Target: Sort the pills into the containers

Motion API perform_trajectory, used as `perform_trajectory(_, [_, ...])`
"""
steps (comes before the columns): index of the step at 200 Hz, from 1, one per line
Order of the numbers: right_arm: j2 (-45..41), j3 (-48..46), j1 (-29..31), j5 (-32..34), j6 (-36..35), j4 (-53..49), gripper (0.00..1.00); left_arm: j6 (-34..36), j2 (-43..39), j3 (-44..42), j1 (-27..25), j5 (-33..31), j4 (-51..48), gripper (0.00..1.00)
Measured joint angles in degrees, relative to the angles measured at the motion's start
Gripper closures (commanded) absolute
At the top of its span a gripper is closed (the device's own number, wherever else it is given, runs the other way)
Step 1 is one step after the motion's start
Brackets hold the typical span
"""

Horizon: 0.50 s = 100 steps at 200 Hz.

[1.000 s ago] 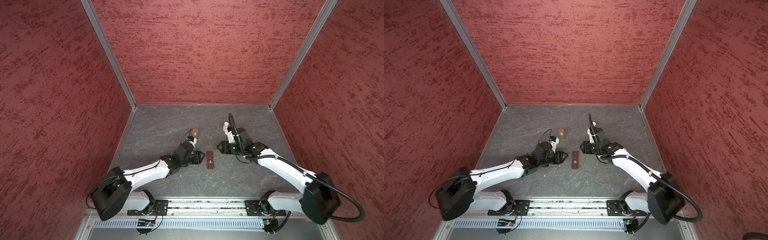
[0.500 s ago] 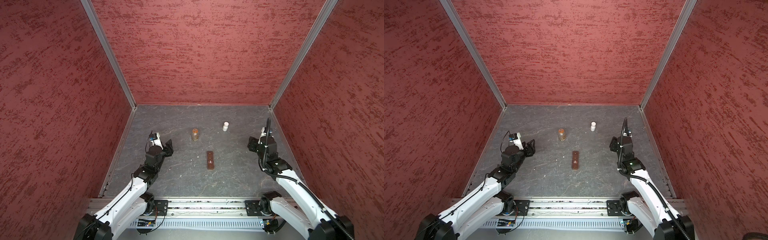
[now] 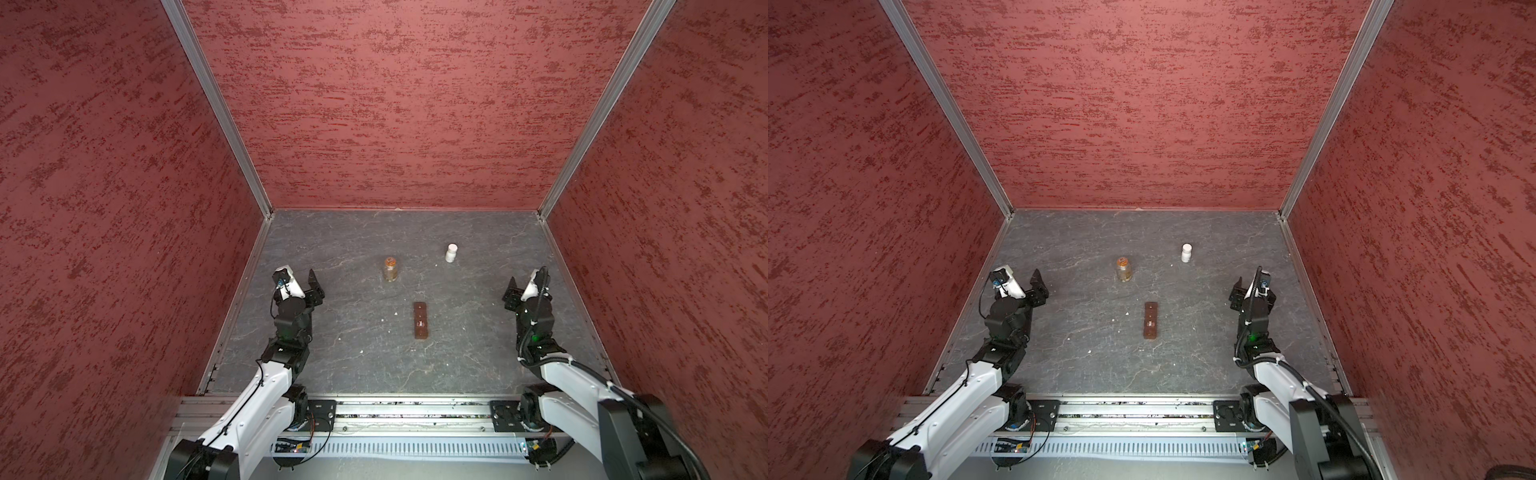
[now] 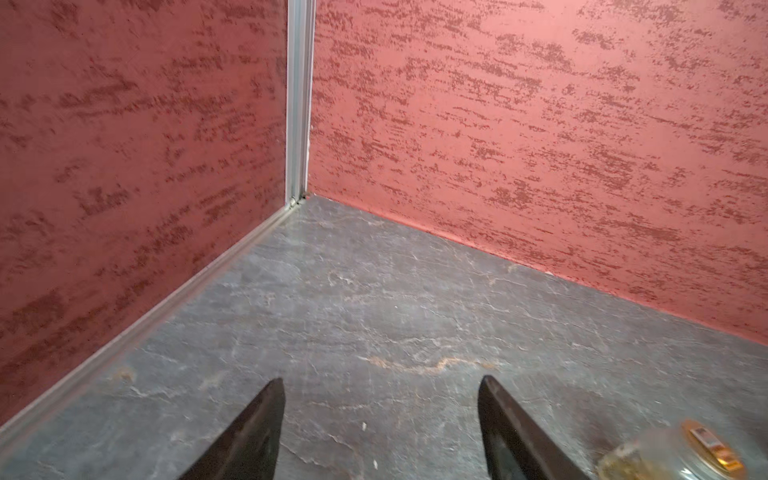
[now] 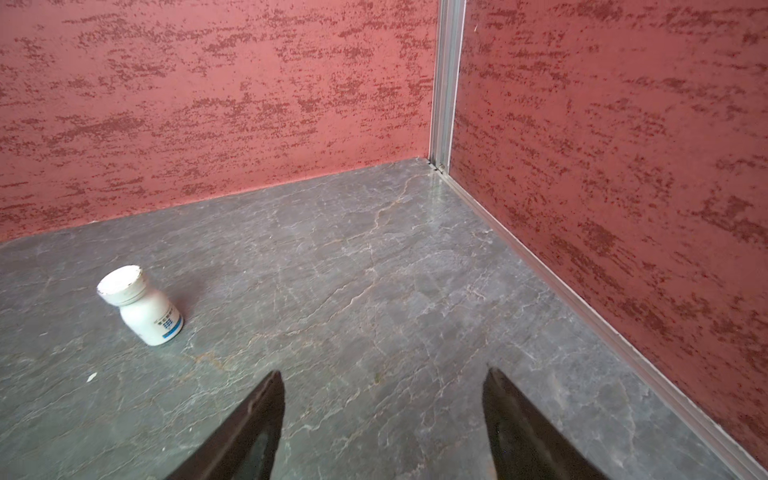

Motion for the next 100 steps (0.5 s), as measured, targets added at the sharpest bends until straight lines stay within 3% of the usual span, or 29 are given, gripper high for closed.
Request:
perform_trajectory(34, [12.94,0.35,-1.90,-1.86,-1.79,12.13,0.19,3.76,7.26,-2.12,4.50,-1.22,6.56,0.20])
perform_trajectory(68, [24.81,1.90,-4.39,-6.05,-3.15,23.93,0.17,3.56,19.98,-4.39,8.70,0.66,17.81,0.20])
perform_trajectory(100, [26.67,3.28,-5.88,-9.64,-3.13,23.96,0.17,3.52,31.61,-2.82,9.90,3.63,27.87,0.19])
